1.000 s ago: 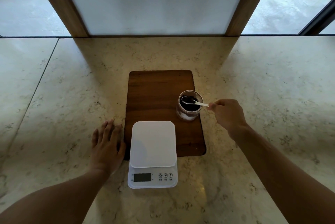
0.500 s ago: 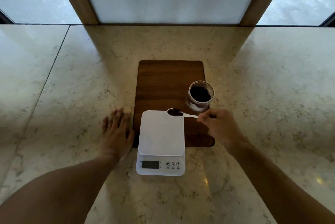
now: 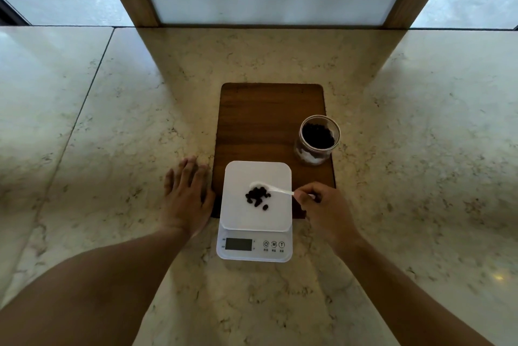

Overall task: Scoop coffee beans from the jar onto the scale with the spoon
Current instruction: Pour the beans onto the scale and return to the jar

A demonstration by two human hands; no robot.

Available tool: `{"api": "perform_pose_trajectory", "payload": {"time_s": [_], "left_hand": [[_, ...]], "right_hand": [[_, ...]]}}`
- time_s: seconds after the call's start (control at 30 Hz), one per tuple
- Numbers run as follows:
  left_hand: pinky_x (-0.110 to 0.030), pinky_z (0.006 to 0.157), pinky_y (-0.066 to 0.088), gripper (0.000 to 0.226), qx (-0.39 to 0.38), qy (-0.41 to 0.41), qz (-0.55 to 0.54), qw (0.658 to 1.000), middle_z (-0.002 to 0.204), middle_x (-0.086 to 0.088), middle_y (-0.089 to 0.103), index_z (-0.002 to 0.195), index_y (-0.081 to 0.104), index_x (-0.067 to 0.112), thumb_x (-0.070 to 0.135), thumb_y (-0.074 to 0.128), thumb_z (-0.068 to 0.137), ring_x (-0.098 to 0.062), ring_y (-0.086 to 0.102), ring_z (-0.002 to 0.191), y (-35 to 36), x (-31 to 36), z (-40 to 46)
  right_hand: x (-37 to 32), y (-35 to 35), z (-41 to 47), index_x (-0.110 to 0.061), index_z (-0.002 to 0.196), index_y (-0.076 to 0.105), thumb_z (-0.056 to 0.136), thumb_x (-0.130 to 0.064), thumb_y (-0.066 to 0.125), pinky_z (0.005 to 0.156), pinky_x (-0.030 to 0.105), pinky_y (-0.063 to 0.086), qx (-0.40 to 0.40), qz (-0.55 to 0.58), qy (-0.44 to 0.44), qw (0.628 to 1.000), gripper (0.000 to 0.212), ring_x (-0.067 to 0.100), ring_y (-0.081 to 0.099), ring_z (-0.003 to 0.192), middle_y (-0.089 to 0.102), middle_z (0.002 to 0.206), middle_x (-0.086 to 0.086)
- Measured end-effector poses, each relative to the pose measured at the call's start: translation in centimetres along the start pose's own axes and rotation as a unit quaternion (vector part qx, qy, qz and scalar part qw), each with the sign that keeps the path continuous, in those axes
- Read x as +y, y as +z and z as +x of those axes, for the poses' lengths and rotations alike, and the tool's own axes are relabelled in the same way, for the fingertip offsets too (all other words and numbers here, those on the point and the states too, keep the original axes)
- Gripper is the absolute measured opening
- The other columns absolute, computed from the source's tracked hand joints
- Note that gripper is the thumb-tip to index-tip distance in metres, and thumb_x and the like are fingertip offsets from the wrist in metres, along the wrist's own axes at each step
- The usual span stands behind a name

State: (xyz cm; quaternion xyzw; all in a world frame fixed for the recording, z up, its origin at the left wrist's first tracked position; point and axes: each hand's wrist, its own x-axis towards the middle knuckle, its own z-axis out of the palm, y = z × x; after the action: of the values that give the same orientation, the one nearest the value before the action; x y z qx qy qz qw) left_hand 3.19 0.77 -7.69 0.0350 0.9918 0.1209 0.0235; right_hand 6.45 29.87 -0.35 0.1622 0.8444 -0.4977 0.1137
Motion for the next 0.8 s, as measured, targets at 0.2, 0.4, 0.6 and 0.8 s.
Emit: {"api": "perform_pose_trajectory", "payload": {"time_s": [0.2,0.4,0.6,0.8], "left_hand": [[-0.05,0.121,0.004,0.06,0.003,0.005,0.005,1.0,0.161,-0.01,0.023,0.147,0.034,0.02,0.047,0.03,0.093,-0.023,0.005,0.151,0.2,-0.1,0.0],[-0.049,0.121,0.004,0.058,0.008,0.008,0.007,1.0,0.161,-0.011,0.025,0.145,0.035,0.021,0.047,0.03,0.093,-0.024,0.007,0.151,0.2,-0.2,0.0],[-0.052,0.121,0.006,0.06,0.008,0.012,0.008,1.0,0.161,-0.012,0.024,0.147,0.034,0.019,0.047,0.028,0.094,-0.025,0.007,0.151,0.1,-0.3,-0.1],[-0.052,0.121,0.007,0.064,0.011,0.015,0.004,1.0,0.161,-0.013,0.025,0.147,0.037,0.016,0.048,0.025,0.093,-0.026,0.009,0.151,-0.1,0.0,-0.1]], "right_hand": [[-0.3,-0.5,-0.2,-0.026,0.082,0.072,0.093,-0.02,0.065,0.05,0.013,0.046,0.03,0.064,-0.031,0.997,0.015,0.006,0.06,0.051,0.067,0.06,-0.014],[-1.7,-2.6,0.7,-0.024,0.086,0.072,0.093,-0.028,0.063,0.048,0.013,0.041,0.172,0.04,-0.105,0.979,0.012,0.006,0.056,0.056,0.065,0.064,-0.008],[-2.4,-5.9,3.1,-0.02,0.084,0.068,0.093,-0.026,0.063,0.054,0.017,0.039,0.31,0.017,-0.107,0.945,0.012,0.002,0.055,0.058,0.062,0.067,-0.009],[-2.5,-7.2,4.9,-0.006,0.093,0.074,0.092,-0.017,0.067,0.062,0.008,0.034,0.3,-0.124,-0.178,0.929,0.013,0.012,0.056,0.068,0.07,0.081,0.007]]}}
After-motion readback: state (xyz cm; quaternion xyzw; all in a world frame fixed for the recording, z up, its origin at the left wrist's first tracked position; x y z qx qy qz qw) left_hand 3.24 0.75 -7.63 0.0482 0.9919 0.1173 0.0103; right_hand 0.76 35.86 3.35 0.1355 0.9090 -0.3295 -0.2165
